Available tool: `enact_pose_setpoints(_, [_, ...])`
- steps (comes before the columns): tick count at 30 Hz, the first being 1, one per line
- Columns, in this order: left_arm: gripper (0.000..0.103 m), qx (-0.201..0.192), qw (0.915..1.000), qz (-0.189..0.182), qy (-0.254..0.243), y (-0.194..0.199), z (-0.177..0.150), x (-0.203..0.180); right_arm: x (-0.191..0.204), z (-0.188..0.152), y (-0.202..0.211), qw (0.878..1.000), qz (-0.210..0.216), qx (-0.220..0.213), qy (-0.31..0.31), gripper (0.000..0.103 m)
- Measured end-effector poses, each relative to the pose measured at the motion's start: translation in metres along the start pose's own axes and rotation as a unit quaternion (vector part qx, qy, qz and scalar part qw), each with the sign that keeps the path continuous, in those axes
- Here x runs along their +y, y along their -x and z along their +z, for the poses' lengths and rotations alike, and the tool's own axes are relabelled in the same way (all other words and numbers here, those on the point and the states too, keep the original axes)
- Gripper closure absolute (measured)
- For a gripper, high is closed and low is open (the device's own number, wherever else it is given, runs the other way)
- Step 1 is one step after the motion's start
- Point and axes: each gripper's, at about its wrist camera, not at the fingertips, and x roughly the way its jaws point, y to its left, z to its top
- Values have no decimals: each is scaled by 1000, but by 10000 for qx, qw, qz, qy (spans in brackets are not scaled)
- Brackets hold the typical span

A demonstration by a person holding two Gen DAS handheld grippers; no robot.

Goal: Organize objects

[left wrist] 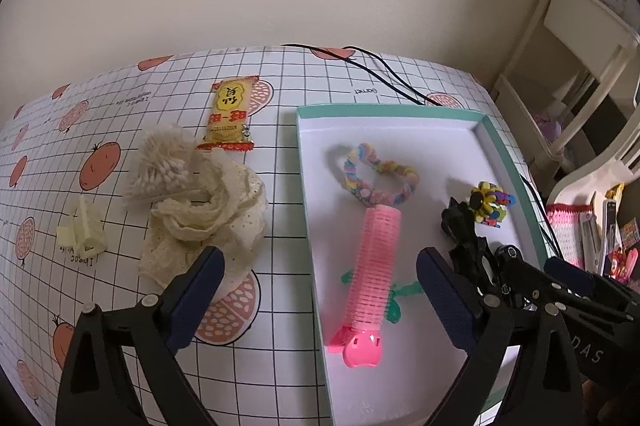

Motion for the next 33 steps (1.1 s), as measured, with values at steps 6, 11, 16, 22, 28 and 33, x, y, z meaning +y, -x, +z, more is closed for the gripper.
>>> enact_pose_setpoints(6, [6, -13, 9999, 6, 160, -1, 1, 7, 2, 0, -1, 10000, -13, 2, 59, 25])
enact_pose_setpoints(11, [6, -43, 9996, -12, 267, -2, 1, 11, 4, -1, -2, 10000, -26, -22, 90, 17])
enact_pose_setpoints(16, [6, -42, 9994, -3, 341, -2, 2, 16, 3, -1, -3, 10000, -64, -32, 63, 9])
enact_pose_setpoints(22, [6, -45, 9994, -33, 354, -4, 2, 19, 1, 0, -3, 9999, -97, -98, -11, 1])
enact_pose_setpoints(28, [6, -38, 9993, -66, 364, -6, 1, 22, 0, 1, -6, 9998, -146, -116, -30, 0])
enact_pose_setpoints(33, [6, -26, 9992, -76, 383, -6, 1, 23, 2, 2, -6, 9998, -159, -136, -2, 0])
